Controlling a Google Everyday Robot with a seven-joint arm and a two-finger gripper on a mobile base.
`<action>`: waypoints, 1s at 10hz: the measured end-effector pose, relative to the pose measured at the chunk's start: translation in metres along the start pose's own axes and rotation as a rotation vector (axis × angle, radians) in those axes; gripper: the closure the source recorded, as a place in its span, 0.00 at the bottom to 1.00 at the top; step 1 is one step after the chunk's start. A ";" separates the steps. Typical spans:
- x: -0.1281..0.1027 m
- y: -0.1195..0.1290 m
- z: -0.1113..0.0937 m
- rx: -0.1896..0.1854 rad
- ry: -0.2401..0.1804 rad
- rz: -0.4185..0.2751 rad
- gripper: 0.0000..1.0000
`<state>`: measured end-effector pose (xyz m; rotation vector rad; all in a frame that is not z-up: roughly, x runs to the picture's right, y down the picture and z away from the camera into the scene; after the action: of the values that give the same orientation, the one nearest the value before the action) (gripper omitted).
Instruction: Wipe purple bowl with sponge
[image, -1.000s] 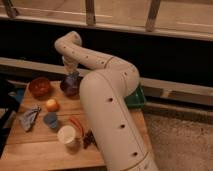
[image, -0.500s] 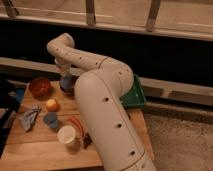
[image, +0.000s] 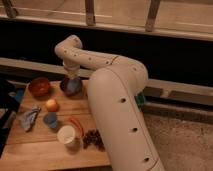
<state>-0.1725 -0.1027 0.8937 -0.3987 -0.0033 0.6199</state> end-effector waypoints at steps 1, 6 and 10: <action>-0.003 -0.003 0.001 0.006 -0.005 -0.001 1.00; -0.069 0.019 0.016 -0.018 -0.060 -0.072 1.00; -0.060 0.051 0.011 -0.063 -0.034 -0.100 1.00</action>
<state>-0.2518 -0.0952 0.8924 -0.4462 -0.0749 0.5285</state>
